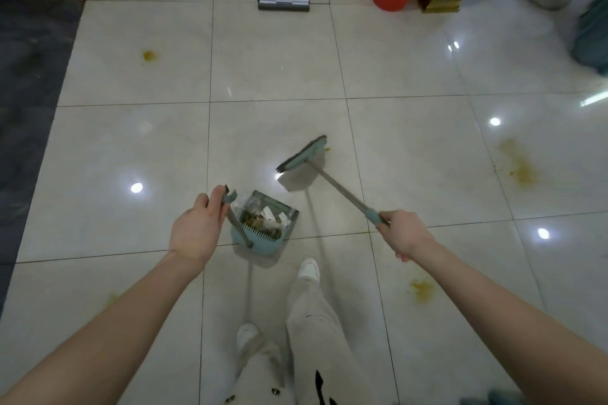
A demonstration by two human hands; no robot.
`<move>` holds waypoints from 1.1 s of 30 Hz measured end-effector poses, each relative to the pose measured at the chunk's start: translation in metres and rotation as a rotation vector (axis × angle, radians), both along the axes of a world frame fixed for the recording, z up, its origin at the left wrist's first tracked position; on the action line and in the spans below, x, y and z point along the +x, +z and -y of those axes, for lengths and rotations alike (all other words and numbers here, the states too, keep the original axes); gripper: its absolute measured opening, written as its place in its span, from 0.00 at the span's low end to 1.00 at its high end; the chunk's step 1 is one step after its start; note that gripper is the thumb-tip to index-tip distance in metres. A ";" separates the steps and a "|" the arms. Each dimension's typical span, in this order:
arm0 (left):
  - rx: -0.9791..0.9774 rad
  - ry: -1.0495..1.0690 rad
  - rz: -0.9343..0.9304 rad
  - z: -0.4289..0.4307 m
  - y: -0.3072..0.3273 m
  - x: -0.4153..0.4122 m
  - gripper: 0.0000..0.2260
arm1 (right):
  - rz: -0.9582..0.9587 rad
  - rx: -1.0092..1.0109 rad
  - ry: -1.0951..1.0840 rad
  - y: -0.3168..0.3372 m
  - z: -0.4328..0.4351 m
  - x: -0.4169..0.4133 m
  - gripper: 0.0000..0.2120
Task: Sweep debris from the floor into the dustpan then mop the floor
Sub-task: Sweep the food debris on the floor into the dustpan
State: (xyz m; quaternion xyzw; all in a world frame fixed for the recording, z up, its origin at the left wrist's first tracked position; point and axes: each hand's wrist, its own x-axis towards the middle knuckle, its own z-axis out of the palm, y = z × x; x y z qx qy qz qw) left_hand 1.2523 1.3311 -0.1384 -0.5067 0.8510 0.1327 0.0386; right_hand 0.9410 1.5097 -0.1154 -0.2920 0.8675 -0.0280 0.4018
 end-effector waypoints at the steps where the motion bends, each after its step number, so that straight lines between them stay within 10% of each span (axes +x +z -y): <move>1: 0.003 0.003 0.000 0.002 0.000 -0.002 0.15 | -0.005 -0.008 -0.025 -0.003 0.005 -0.006 0.11; 18: -0.075 -0.193 -0.025 0.040 -0.007 -0.042 0.16 | 0.018 0.028 -0.501 -0.079 0.098 -0.114 0.08; 33: -0.061 -0.190 -0.055 0.014 -0.007 -0.029 0.15 | 0.076 0.182 -0.154 -0.062 0.041 -0.019 0.13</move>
